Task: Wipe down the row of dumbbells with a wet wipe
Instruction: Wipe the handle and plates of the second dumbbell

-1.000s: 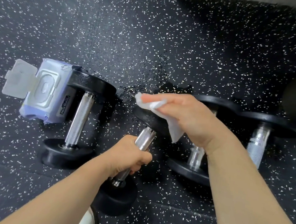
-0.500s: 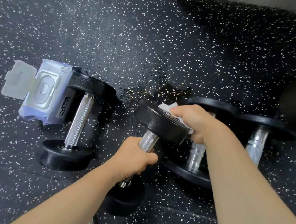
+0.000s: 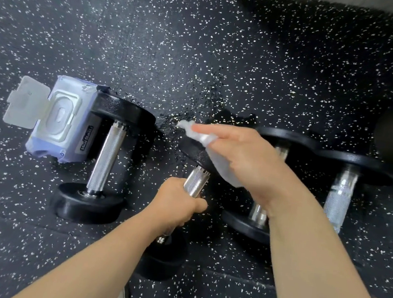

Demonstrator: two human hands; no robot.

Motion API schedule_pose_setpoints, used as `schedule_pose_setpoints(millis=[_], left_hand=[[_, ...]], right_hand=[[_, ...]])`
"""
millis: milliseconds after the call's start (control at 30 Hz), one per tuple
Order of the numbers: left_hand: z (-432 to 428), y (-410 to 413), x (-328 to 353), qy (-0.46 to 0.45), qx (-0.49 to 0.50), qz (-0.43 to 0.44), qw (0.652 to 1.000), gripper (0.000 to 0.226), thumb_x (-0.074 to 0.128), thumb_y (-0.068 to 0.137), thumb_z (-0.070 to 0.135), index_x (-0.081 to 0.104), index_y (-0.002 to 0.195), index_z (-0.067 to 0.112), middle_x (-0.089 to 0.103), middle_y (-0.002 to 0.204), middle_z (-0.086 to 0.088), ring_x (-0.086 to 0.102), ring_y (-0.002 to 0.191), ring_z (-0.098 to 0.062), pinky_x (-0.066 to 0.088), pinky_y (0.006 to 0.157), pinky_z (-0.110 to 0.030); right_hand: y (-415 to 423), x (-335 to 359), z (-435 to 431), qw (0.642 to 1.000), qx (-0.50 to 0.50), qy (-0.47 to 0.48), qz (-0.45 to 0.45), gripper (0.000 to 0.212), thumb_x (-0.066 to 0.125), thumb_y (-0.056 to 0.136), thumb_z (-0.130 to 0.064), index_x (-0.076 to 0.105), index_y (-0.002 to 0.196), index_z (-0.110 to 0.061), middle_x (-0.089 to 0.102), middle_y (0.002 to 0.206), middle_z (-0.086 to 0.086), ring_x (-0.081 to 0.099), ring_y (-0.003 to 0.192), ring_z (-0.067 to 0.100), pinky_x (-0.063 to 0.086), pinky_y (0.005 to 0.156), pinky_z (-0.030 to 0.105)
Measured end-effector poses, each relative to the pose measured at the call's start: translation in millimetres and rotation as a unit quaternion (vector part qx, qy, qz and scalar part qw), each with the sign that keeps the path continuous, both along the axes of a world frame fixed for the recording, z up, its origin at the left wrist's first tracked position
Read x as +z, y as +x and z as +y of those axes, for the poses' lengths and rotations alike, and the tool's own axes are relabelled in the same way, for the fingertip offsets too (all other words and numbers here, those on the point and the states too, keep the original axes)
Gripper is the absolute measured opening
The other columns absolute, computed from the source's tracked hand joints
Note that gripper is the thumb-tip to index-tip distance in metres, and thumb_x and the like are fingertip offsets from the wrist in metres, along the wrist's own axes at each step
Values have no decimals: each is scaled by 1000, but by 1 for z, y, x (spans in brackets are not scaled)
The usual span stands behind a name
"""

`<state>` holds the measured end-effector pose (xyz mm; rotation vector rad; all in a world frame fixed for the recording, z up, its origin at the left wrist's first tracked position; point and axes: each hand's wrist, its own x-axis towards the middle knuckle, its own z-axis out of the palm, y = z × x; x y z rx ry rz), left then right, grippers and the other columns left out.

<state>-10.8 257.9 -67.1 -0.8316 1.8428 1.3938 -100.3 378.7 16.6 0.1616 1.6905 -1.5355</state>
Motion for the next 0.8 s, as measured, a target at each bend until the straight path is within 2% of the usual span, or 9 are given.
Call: schedule_pose_setpoints(millis=[67, 100, 167, 233, 367, 467, 567, 700, 800], left_hand=[[1, 1, -1, 4, 1, -7, 1000, 27, 63, 73, 1, 39, 68, 11, 33, 45, -1, 29, 39, -16, 28, 43, -26], [1, 2, -1, 5, 2, -10, 1000, 27, 63, 73, 1, 39, 68, 11, 33, 46, -1, 29, 39, -16, 28, 43, -25], [3, 3, -2, 5, 6, -13, 1000, 27, 62, 73, 2, 38, 67, 12, 33, 46, 0, 29, 39, -16, 28, 42, -24], [4, 3, -2, 8, 14, -13, 1000, 28, 62, 72, 2, 38, 66, 12, 34, 47, 0, 30, 40, -16, 29, 42, -25], [7, 4, -7, 3, 18, -17, 1000, 29, 63, 71, 3, 36, 65, 14, 34, 49, 0, 30, 42, -16, 29, 43, -25], [6, 3, -8, -16, 23, -12, 1000, 32, 64, 72, 4, 35, 64, 14, 35, 51, -2, 31, 42, -16, 30, 43, -25], [1, 0, -4, -40, 7, -10, 999, 31, 67, 74, 8, 38, 65, 14, 40, 52, -4, 35, 44, -18, 32, 42, -23], [-4, -5, 10, -64, -19, -1, 998, 28, 68, 74, 19, 43, 65, 13, 45, 55, -5, 39, 46, -20, 37, 49, -27], [-7, -5, 27, -79, -42, 4, 996, 31, 68, 76, 22, 43, 60, 16, 45, 50, 0, 40, 44, -19, 37, 51, -28]], right_hand=[[-14, -1, -8, 998, 54, -13, -27, 26, 47, 97, -5, 64, 117, -2, 68, 82, -14, 59, 66, -19, 39, 60, -3], [-22, -4, -11, 997, 73, 16, -23, 25, 48, 96, -6, 65, 112, 0, 69, 82, -13, 61, 71, -15, 42, 67, 1], [-32, -19, -12, 990, 96, 99, 8, 24, 50, 94, -11, 69, 109, -5, 70, 101, -2, 64, 96, 8, 45, 82, 17], [-37, -33, -9, 978, 122, 169, 14, 27, 49, 94, -14, 65, 113, -5, 65, 116, 12, 58, 112, 28, 43, 82, 24], [-36, -47, 1, 939, 167, 302, -13, 33, 41, 97, -13, 56, 122, 4, 57, 125, 23, 54, 117, 36, 45, 93, 35], [-29, -47, 12, 920, 142, 366, 24, 34, 36, 96, -8, 53, 121, 7, 54, 127, 26, 52, 118, 38, 43, 82, 33], [-28, -38, 17, 916, 87, 386, 73, 32, 36, 95, -8, 56, 116, 7, 56, 122, 27, 54, 114, 39, 38, 75, 31], [-28, -8, 9, 940, 52, 315, 121, 29, 39, 94, -7, 58, 106, 11, 58, 114, 32, 56, 105, 43, 48, 81, 41], [-18, 15, 4, 945, 67, 297, 123, 29, 39, 94, -7, 59, 106, 11, 59, 113, 32, 56, 105, 43, 48, 83, 41]])
